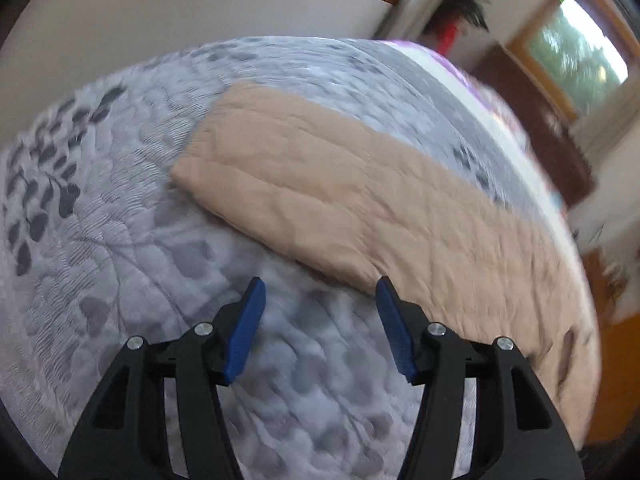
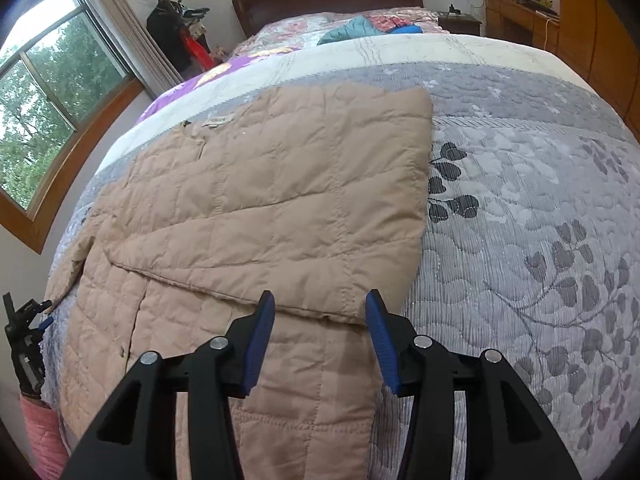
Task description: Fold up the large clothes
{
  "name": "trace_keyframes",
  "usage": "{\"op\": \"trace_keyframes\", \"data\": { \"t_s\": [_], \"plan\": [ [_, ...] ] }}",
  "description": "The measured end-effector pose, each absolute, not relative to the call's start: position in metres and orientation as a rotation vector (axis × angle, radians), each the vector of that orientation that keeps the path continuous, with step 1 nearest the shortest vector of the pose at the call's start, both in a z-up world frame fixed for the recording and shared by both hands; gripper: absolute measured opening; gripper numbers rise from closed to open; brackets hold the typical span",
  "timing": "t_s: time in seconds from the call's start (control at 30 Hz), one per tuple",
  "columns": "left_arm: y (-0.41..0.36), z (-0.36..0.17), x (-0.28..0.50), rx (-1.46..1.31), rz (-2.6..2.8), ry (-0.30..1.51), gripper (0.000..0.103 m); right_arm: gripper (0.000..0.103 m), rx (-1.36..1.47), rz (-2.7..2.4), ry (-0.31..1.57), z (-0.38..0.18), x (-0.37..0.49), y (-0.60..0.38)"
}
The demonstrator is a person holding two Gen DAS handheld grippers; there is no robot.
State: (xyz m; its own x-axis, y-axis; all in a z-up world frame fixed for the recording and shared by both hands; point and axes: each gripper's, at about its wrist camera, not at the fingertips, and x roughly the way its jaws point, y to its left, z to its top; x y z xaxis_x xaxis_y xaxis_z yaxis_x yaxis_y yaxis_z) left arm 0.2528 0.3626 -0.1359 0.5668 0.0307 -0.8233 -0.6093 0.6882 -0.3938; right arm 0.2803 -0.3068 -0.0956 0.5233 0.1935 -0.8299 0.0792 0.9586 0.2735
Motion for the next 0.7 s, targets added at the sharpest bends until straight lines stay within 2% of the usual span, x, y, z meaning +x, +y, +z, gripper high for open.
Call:
{"op": "trace_keyframes", "data": {
  "t_s": [0.27, 0.3, 0.37, 0.47, 0.53, 0.7],
  "plan": [
    [0.395, -0.145, 0.274, -0.86, 0.426, 0.822, 0.054, 0.048, 0.262, 0.041, 1.039, -0.101, 0.29, -0.3],
    [0.397, -0.146, 0.277, -0.855, 0.437, 0.817, 0.051, 0.048, 0.26, 0.039, 1.041, -0.102, 0.291, -0.3],
    [0.4, -0.149, 0.281, -0.843, 0.473, 0.815, 0.033, 0.048, 0.258, 0.034, 1.049, -0.105, 0.293, -0.3],
    [0.411, -0.153, 0.278, -0.869, 0.485, 0.796, 0.016, 0.048, 0.257, 0.029, 1.056, -0.108, 0.295, -0.299],
    [0.413, -0.154, 0.278, -0.871, 0.479, 0.792, 0.011, 0.049, 0.254, 0.027, 1.061, -0.111, 0.296, -0.298],
    [0.411, -0.155, 0.286, -0.835, 0.488, 0.802, 0.006, 0.052, 0.239, 0.02, 1.073, -0.116, 0.3, -0.294]
  ]
}}
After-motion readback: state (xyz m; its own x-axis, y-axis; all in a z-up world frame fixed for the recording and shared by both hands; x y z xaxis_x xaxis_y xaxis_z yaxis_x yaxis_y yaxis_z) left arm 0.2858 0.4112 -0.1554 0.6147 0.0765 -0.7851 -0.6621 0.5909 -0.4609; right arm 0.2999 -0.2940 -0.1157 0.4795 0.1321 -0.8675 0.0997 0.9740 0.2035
